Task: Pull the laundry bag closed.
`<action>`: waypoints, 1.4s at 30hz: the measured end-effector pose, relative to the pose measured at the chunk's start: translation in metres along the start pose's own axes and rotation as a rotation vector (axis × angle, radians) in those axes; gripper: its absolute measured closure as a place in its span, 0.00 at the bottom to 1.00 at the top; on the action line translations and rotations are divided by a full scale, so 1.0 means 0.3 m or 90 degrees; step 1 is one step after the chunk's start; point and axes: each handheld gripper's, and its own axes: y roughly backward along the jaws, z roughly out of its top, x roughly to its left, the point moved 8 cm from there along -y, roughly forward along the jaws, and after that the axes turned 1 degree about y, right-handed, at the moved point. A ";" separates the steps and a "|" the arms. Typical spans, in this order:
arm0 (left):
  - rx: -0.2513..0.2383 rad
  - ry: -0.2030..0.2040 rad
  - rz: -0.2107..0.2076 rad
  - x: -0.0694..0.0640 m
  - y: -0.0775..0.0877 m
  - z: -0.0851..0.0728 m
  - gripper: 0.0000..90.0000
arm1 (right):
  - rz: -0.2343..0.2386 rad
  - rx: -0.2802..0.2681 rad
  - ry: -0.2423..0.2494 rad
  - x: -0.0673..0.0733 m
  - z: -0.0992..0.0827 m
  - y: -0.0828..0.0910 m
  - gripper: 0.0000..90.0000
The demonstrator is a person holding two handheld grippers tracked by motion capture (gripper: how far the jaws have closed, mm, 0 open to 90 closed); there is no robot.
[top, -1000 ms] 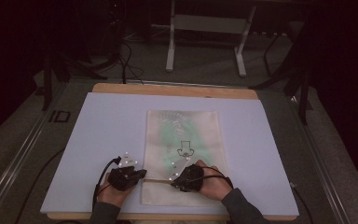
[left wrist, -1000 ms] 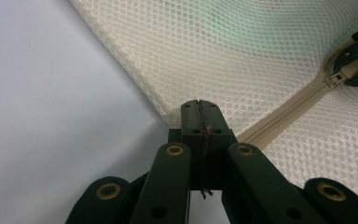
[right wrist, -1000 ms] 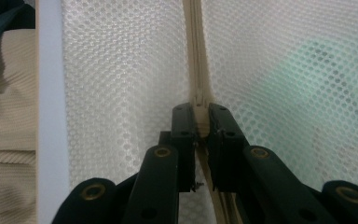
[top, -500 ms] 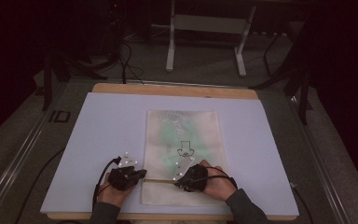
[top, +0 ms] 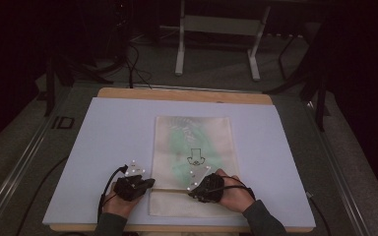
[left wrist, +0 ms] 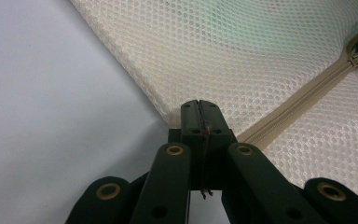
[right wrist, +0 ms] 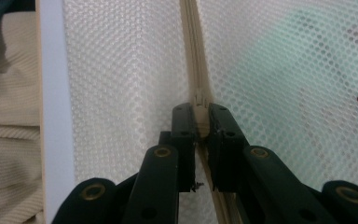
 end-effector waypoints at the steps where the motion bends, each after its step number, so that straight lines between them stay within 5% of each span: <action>1: 0.000 0.000 0.000 0.000 0.000 0.000 1.00 | 0.000 -0.004 -0.001 0.000 -0.001 0.001 0.91; 42: 0.001 0.002 0.000 0.000 0.001 -0.001 0.99 | -0.013 -0.007 -0.030 -0.010 -0.089 0.048 0.91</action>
